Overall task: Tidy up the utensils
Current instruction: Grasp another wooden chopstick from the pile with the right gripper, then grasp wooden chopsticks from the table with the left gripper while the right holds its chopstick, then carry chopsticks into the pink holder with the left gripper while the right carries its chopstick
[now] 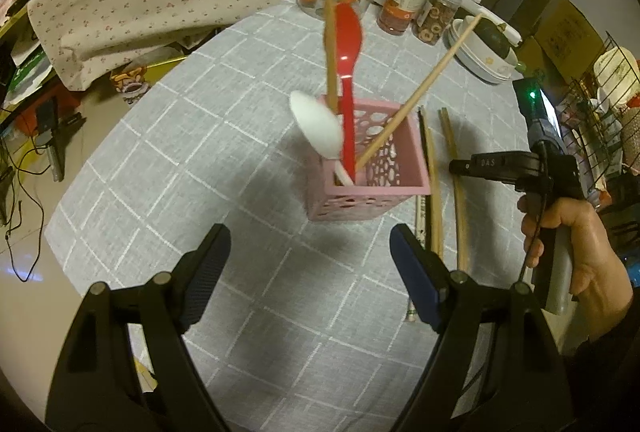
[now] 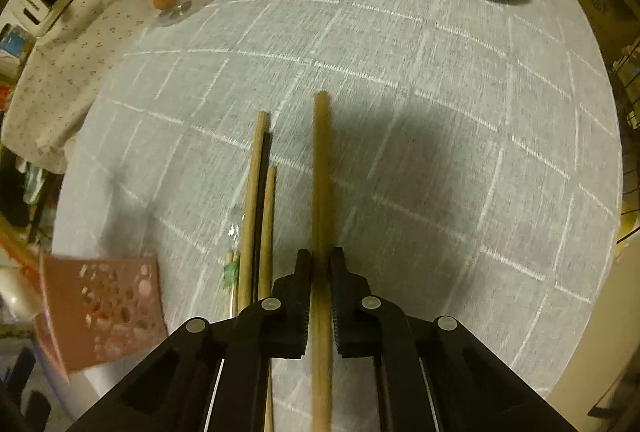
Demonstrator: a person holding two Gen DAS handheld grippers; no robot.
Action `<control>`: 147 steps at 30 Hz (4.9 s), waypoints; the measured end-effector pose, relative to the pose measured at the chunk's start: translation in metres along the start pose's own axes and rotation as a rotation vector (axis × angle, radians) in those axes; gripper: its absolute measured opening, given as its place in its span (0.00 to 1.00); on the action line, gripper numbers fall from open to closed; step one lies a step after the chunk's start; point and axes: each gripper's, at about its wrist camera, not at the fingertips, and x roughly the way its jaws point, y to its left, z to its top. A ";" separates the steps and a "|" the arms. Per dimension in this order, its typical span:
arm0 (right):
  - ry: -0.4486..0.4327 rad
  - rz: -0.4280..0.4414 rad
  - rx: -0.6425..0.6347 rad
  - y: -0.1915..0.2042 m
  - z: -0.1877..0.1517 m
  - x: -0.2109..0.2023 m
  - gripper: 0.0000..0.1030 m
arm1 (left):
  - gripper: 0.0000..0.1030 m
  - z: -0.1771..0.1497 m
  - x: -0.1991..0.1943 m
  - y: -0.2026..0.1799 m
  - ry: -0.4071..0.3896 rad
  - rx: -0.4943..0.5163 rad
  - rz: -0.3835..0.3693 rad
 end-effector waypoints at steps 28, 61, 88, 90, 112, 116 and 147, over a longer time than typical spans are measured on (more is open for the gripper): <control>-0.035 0.180 -0.003 -0.083 -0.051 -0.082 0.09 | 0.15 0.004 0.104 -0.181 0.106 0.330 0.020; -0.020 0.213 0.047 -0.111 -0.042 -0.078 0.09 | 0.15 0.055 0.154 -0.187 0.170 0.257 -0.054; -0.103 0.189 0.053 -0.102 -0.053 -0.097 0.09 | 0.07 0.047 0.114 -0.199 0.081 0.335 -0.026; -0.133 0.183 0.044 -0.098 -0.056 -0.105 0.09 | 0.07 0.041 0.092 -0.199 0.039 0.348 -0.050; -0.574 0.202 -0.194 0.003 -0.080 -0.202 0.09 | 0.07 0.015 -0.103 -0.094 -0.443 0.241 -0.286; -0.597 0.219 -0.207 0.018 -0.074 -0.202 0.09 | 0.07 0.022 -0.120 -0.077 -0.560 0.210 -0.229; -0.631 0.191 -0.269 0.051 -0.075 -0.178 0.09 | 0.07 0.058 -0.035 -0.039 -0.455 0.103 -0.071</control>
